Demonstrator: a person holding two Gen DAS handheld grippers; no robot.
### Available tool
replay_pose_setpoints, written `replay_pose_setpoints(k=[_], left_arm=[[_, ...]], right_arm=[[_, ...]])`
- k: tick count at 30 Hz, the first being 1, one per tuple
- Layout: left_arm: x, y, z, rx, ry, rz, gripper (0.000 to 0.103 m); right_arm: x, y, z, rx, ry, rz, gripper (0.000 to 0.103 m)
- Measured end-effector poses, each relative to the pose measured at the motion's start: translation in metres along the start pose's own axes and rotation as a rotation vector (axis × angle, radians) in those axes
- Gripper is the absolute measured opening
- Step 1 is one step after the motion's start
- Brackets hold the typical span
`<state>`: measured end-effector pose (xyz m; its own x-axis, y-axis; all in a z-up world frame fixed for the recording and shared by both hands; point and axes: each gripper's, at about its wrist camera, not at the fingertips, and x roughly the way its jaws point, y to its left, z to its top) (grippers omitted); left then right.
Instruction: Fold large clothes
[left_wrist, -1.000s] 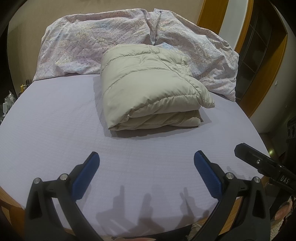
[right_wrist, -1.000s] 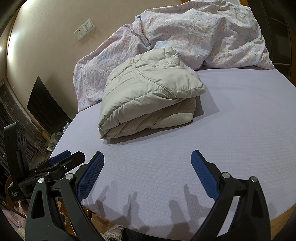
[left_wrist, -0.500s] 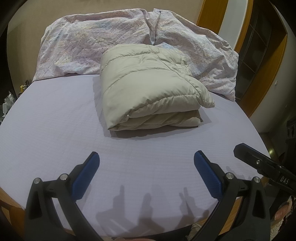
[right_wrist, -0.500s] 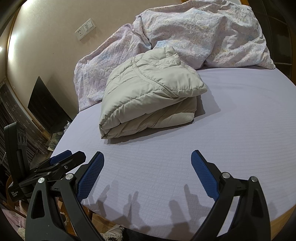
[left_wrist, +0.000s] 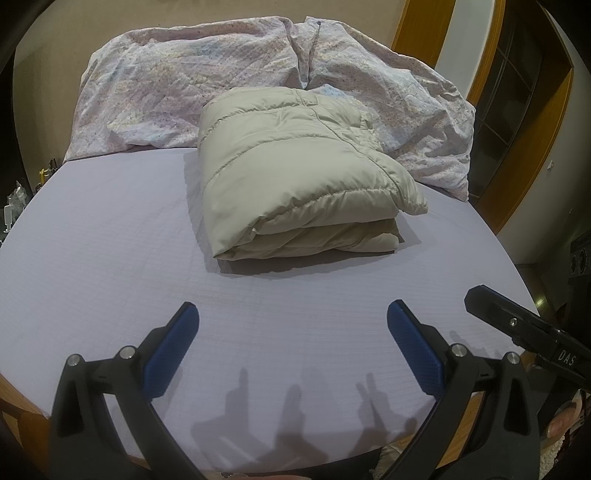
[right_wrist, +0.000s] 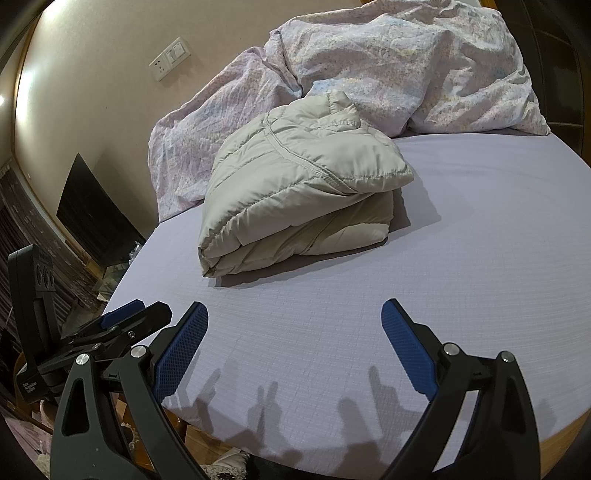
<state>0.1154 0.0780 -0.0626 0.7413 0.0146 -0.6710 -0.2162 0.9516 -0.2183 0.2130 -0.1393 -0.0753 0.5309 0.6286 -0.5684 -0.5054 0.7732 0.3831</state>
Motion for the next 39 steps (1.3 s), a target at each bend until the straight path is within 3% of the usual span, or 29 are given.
replay_pose_setpoints(k=[39], left_arm=[[0.0003,-0.0025,-0.0007,0.000,-0.002,-0.005,0.101]], right_arm=[[0.0036,0.0061,-0.0035,0.003,-0.001,0.006,0.097]])
